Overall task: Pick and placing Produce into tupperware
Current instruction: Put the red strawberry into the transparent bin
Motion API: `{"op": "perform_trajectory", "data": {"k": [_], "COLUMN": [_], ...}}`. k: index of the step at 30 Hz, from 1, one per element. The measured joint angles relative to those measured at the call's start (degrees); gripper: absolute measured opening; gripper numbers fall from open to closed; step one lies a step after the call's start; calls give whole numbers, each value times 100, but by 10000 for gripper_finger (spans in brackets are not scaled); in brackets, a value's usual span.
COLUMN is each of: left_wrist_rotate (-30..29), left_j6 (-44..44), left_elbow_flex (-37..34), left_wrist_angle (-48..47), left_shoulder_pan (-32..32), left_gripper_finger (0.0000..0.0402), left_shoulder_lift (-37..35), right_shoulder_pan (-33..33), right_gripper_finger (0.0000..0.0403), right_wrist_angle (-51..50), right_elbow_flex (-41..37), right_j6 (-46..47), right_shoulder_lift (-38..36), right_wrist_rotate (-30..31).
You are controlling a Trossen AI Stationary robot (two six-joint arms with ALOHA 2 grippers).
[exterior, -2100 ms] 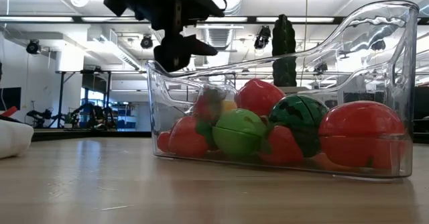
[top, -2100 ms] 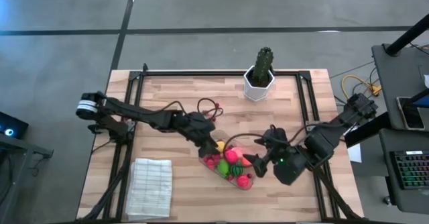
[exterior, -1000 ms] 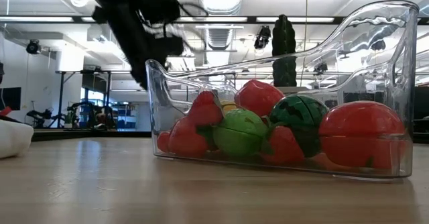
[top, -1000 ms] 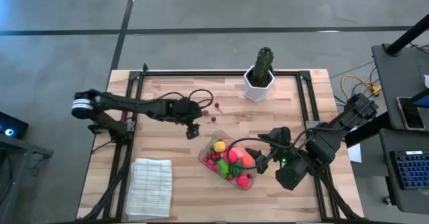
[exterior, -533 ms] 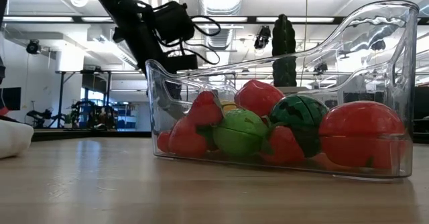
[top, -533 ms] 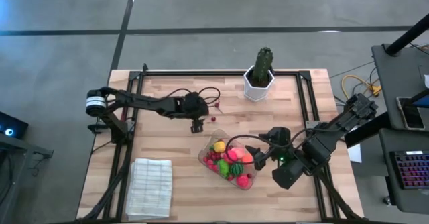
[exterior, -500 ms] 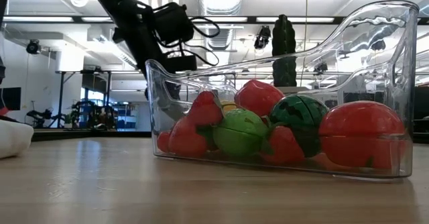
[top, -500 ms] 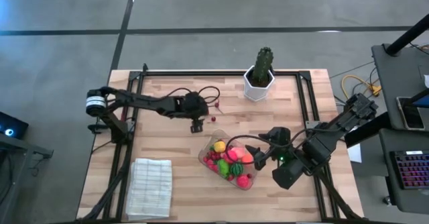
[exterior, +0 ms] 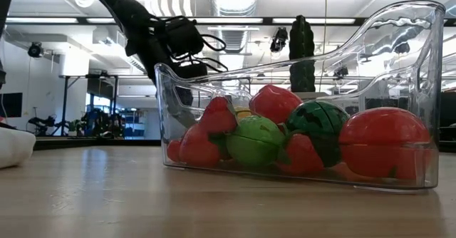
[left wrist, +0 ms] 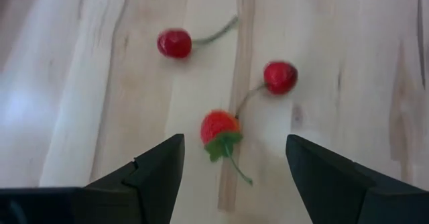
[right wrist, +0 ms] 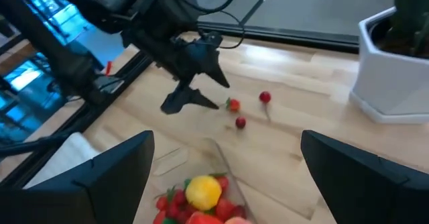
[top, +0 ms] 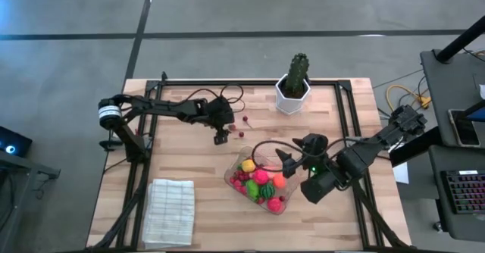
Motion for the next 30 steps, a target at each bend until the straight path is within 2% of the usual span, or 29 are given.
{"op": "perform_trajectory", "data": {"k": [12, 21, 30], "left_wrist_rotate": [28, 1, 25], "left_j6": [-5, 10, 259], "left_elbow_flex": [86, 166, 146], "left_wrist_angle": [170, 582, 573], "left_shoulder_pan": [62, 84, 121], "left_gripper_finger": [246, 246, 245], "left_shoulder_lift": [629, 752, 925], "right_shoulder_pan": [-569, -576, -576], "right_gripper_finger": [368, 368, 368], "right_wrist_angle": [9, 7, 4], "right_elbow_flex": [0, 0, -6], "right_j6": [-177, -177, -177], "right_shoulder_lift": [-2, -2, -2], "right_wrist_rotate": [-13, -50, -50]}}
